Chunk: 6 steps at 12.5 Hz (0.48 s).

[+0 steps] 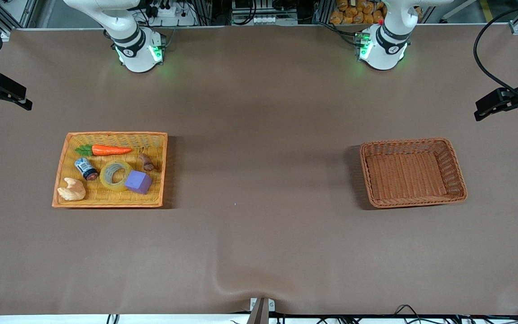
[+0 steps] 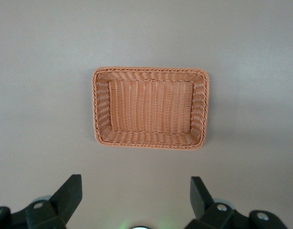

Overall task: Transfer tape with both arms
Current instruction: 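Reach the right gripper toward the tape roll in the yellow tray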

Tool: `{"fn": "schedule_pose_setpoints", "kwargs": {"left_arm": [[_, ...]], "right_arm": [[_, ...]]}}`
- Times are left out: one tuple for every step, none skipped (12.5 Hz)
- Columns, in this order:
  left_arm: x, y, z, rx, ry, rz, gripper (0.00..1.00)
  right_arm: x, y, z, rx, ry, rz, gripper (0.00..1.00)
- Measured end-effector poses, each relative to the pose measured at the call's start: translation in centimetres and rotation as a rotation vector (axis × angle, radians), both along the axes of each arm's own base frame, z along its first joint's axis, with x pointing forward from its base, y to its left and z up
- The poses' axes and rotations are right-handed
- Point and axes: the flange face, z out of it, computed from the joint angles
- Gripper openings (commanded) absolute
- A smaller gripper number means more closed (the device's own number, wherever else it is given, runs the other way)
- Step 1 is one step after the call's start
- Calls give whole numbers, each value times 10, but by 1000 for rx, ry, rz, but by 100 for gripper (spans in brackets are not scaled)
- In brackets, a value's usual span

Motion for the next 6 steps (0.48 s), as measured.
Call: {"fn": "schedule_pose_setpoints", "kwargs": {"left_arm": [[0, 0, 0, -2, 0, 0, 100], [0, 1, 0, -3, 0, 1, 100], [0, 2, 0, -3, 0, 3, 100], [0, 2, 0, -3, 0, 4, 100], [0, 3, 0, -4, 1, 4, 100], [0, 3, 0, -4, 1, 2, 100]], "right_arm": [[0, 0, 0, 0, 0, 1, 100], [0, 1, 0, 0, 0, 2, 100], [0, 1, 0, 0, 0, 3, 100], [0, 1, 0, 0, 0, 3, 100], [0, 1, 0, 0, 0, 3, 100], [0, 1, 0, 0, 0, 3, 100]]}}
